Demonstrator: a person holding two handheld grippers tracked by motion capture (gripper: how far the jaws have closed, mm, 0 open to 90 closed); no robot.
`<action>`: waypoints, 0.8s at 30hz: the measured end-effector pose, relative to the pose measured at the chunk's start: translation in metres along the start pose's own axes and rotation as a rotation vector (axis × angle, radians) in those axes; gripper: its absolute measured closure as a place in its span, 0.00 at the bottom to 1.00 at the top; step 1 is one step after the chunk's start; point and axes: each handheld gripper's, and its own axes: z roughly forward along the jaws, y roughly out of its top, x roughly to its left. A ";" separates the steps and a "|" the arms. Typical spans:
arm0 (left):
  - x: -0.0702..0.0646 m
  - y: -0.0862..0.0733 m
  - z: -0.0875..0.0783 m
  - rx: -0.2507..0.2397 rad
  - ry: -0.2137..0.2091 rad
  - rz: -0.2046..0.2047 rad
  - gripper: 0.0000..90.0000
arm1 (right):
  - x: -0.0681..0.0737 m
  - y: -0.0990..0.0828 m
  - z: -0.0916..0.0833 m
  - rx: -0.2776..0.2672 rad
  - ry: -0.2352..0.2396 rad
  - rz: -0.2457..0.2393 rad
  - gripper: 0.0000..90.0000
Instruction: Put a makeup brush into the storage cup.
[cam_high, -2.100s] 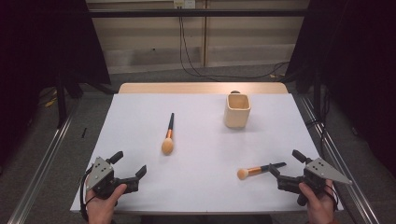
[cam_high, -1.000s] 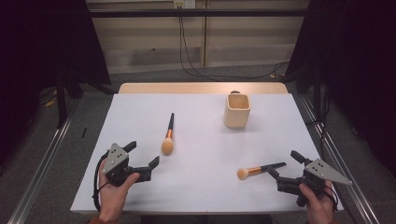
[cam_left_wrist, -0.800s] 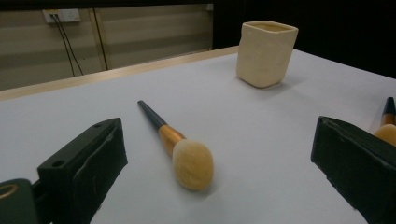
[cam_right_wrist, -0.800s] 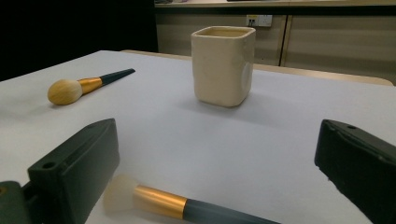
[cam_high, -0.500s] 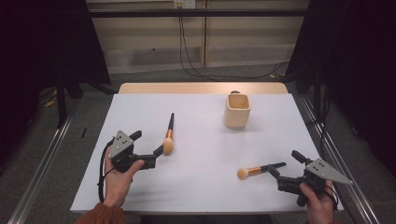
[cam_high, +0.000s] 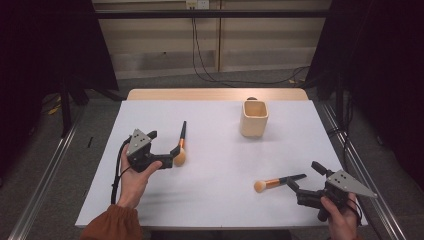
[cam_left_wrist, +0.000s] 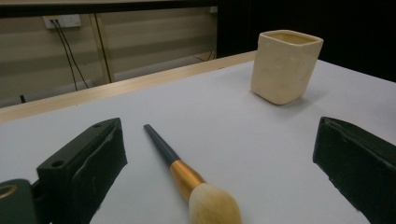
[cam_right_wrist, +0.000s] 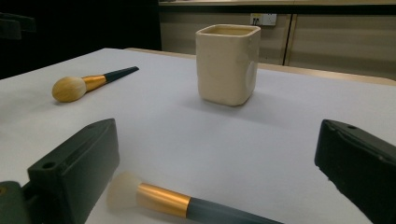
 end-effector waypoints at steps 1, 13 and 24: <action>0.001 0.000 0.003 0.010 0.007 0.001 0.03 | 0.000 0.000 0.000 0.002 0.002 -0.002 0.00; 0.007 0.012 0.031 0.044 -0.008 -0.010 0.02 | 0.000 0.000 0.001 0.010 0.011 -0.007 0.00; 0.011 0.020 0.050 0.088 -0.008 -0.030 0.04 | -0.001 0.000 0.001 0.009 0.010 -0.006 0.00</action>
